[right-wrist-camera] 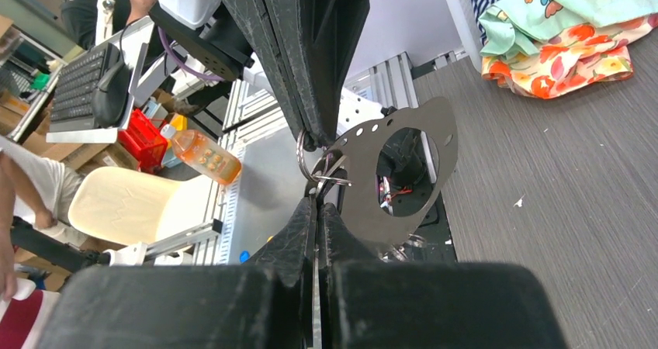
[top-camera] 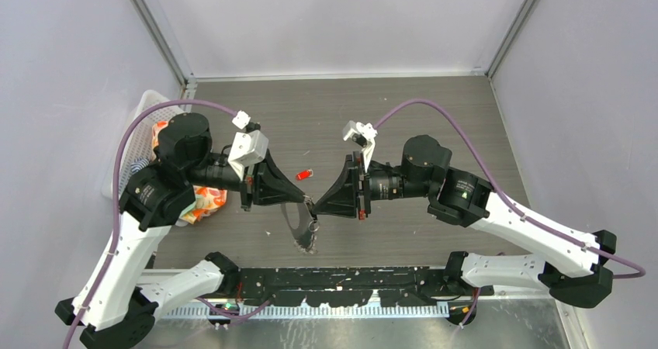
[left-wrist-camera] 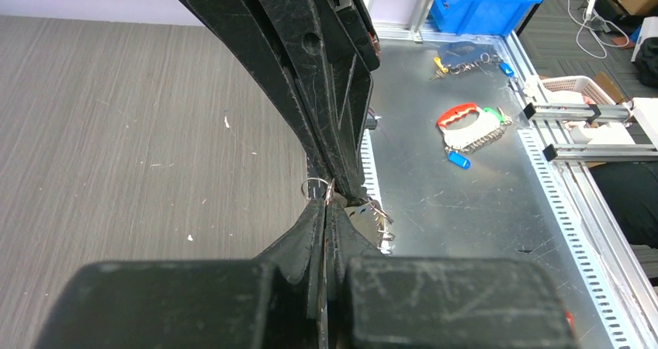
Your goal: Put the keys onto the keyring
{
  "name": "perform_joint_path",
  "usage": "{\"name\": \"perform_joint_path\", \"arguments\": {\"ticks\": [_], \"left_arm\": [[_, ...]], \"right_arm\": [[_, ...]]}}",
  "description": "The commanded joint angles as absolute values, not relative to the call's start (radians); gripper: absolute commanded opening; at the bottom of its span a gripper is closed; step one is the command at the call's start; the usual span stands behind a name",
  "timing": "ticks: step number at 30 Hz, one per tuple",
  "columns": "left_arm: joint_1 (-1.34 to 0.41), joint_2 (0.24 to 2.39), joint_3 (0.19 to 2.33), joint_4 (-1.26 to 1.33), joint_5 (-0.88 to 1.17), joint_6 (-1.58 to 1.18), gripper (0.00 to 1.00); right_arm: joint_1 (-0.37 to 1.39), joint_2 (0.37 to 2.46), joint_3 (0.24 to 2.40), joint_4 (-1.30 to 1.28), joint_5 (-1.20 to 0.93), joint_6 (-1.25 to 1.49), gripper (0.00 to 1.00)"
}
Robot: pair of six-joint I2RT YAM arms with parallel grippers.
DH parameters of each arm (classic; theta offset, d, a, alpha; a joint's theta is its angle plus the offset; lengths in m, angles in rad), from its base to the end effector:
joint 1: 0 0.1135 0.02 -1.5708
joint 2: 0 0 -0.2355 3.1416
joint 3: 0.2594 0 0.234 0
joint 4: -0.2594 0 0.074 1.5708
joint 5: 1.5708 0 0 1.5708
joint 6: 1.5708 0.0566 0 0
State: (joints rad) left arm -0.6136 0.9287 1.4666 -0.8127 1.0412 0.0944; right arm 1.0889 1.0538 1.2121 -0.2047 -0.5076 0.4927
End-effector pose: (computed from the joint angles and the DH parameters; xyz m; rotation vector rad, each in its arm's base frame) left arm 0.0873 -0.1212 0.4417 1.3164 1.3752 -1.3071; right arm 0.0872 0.2261 0.4074 -0.9661 1.6087 1.5685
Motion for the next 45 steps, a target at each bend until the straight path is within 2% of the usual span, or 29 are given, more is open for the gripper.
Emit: {"name": "perform_joint_path", "arguments": {"ticks": [1,5,8,11,12,17,21,26,35,40,42,45], "left_arm": [[-0.616,0.92,1.48,-0.789,1.032,0.112,0.0],[-0.617,0.922,1.482,-0.787,1.035,0.105,0.0],[-0.616,0.922,1.486,-0.779,1.031,0.092,0.0],[-0.615,0.926,1.494,-0.769,1.011,0.077,0.0],[-0.616,0.929,1.5,-0.77,0.99,0.075,0.0],[-0.616,0.932,1.503,-0.716,0.835,0.065,0.0],[-0.617,0.924,1.48,-0.662,0.733,0.06,0.0],[-0.616,0.907,1.454,-0.633,0.667,0.059,0.0],[-0.617,0.885,1.414,-0.596,0.589,0.064,0.0],[-0.616,0.881,1.411,-0.587,0.594,0.047,0.0],[-0.615,0.879,1.413,-0.586,0.591,0.045,0.0],[-0.615,0.876,1.42,-0.585,0.587,0.042,0.0]], "right_arm": [[1.091,1.023,1.248,-0.198,-0.521,0.476,0.01],[1.089,1.022,1.265,-0.248,-0.501,0.455,0.03],[1.089,1.025,1.312,-0.326,-0.46,0.415,0.18],[1.09,0.999,1.345,-0.41,-0.345,0.354,0.47],[1.09,0.981,1.339,-0.417,-0.294,0.34,0.65],[1.095,0.929,1.279,-0.413,-0.226,0.315,0.98],[1.194,0.965,1.265,-0.43,-0.083,0.278,1.0],[1.432,1.091,1.329,-0.484,0.401,0.177,1.0],[1.679,1.35,1.372,-0.26,1.133,0.081,1.0],[1.679,1.484,1.389,0.001,1.303,-0.137,0.99],[1.668,1.506,1.383,0.12,1.343,-0.199,0.95],[1.644,1.516,1.378,0.143,1.365,-0.182,0.87]]}}
